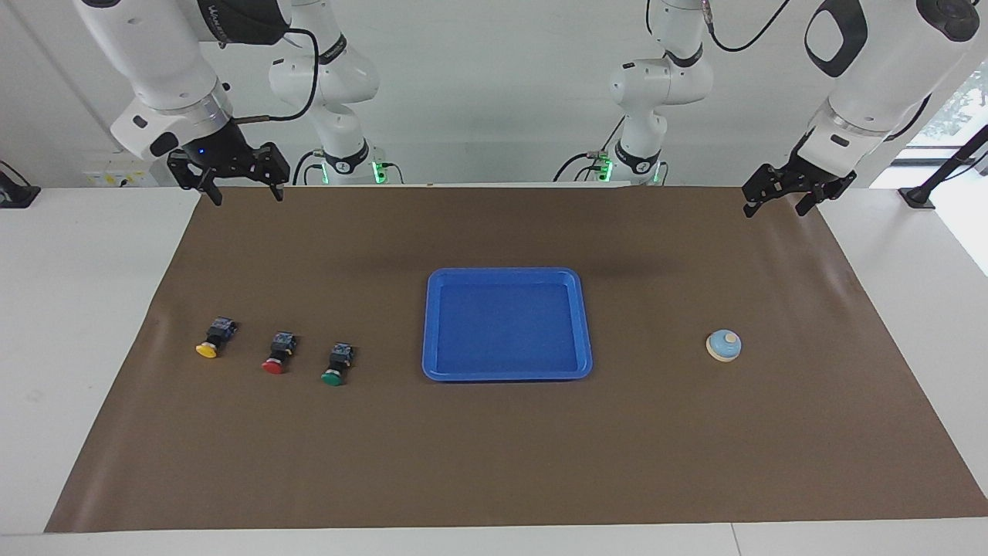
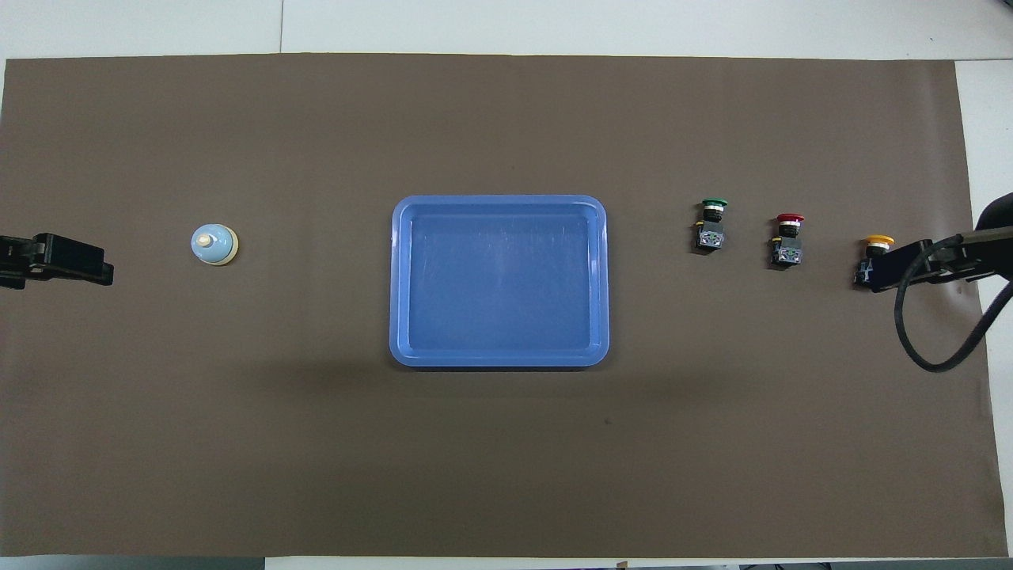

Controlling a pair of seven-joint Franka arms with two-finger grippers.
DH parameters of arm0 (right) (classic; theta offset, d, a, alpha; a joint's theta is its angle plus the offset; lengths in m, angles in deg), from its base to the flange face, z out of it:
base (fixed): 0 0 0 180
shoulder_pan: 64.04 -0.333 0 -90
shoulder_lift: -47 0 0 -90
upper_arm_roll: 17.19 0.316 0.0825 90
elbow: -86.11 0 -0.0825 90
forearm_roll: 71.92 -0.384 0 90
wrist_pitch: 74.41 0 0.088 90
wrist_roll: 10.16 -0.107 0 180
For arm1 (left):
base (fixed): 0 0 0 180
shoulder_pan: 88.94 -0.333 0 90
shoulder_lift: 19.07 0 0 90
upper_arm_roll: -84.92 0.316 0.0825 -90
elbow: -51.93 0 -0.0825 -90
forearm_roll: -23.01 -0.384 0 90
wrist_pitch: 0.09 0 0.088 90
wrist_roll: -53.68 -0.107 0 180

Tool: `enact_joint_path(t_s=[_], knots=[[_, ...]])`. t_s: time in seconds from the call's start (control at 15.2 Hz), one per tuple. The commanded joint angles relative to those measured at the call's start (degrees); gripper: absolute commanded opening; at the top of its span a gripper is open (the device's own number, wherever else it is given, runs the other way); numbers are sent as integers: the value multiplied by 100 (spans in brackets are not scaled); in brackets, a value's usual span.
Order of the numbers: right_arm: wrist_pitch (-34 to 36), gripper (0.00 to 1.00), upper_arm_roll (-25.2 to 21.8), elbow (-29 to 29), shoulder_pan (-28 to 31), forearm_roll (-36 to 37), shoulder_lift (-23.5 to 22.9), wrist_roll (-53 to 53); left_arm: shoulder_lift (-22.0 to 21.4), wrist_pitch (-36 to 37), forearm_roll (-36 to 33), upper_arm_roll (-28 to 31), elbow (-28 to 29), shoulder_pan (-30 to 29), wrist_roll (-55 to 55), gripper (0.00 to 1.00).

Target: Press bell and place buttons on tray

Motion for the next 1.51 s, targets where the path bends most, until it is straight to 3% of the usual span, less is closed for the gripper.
enact_joint_path(t_s=[0.0, 0.39, 0.59, 0.72, 0.79, 1.25, 1.45], knots=[[-27, 100, 23, -80, 70, -66, 72, 121, -97, -18, 56, 50, 84, 80, 30, 100], [-27, 100, 23, -89, 70, -66, 72, 121, -97, -35, 56, 32, 67, 80, 30, 100], [-27, 100, 23, -80, 70, -66, 72, 121, -97, -719, 48, 32, 337, 97, -14, 97], [-27, 100, 23, -80, 78, -66, 72, 121, -10, -870, 48, 32, 392, 89, -40, 26], [-27, 100, 23, -80, 70, -66, 72, 121, 121, -940, 48, 32, 392, 89, -40, 0], [-27, 100, 23, -80, 70, -66, 72, 121, 1518, -2564, 48, 32, 418, 89, -40, 0], [-27, 100, 23, -80, 70, -66, 72, 121, 1590, -3118, 48, 32, 908, 53, -40, 0]])
